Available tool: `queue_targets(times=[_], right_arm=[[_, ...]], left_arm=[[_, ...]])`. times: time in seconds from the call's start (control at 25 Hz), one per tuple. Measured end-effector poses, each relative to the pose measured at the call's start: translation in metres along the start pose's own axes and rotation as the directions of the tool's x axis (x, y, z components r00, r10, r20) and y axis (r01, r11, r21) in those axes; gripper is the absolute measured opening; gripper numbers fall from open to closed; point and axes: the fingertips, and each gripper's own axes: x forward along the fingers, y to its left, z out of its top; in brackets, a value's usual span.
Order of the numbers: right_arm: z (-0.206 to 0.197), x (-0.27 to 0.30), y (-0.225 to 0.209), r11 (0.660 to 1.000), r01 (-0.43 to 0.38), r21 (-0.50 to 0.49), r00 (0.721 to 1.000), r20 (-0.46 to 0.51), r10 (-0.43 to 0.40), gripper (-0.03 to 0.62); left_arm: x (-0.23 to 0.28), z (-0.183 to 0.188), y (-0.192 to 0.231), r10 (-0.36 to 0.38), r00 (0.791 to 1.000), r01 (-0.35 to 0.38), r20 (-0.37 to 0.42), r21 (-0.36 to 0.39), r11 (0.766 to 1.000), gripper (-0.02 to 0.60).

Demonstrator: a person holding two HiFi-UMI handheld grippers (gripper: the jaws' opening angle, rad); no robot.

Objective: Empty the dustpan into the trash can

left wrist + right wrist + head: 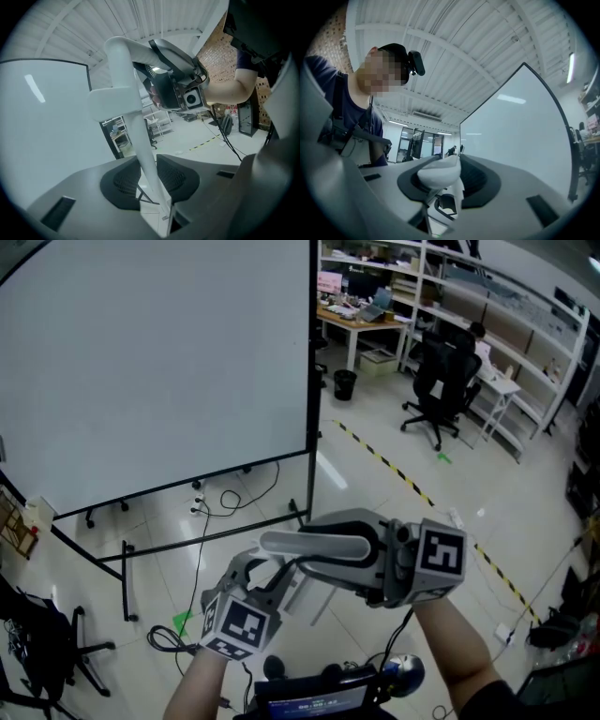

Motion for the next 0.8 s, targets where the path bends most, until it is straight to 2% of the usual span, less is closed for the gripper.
queue_targets(times=[0.8], right_arm=[[-0.069, 0.049, -0.030, 0.996, 0.050, 0.073, 0.989, -0.144, -0.039, 0.149]], left_arm=[[0.004, -0.077, 0.035, -0.039, 0.997, 0.036, -0.069, -0.044, 0.998, 0.106]])
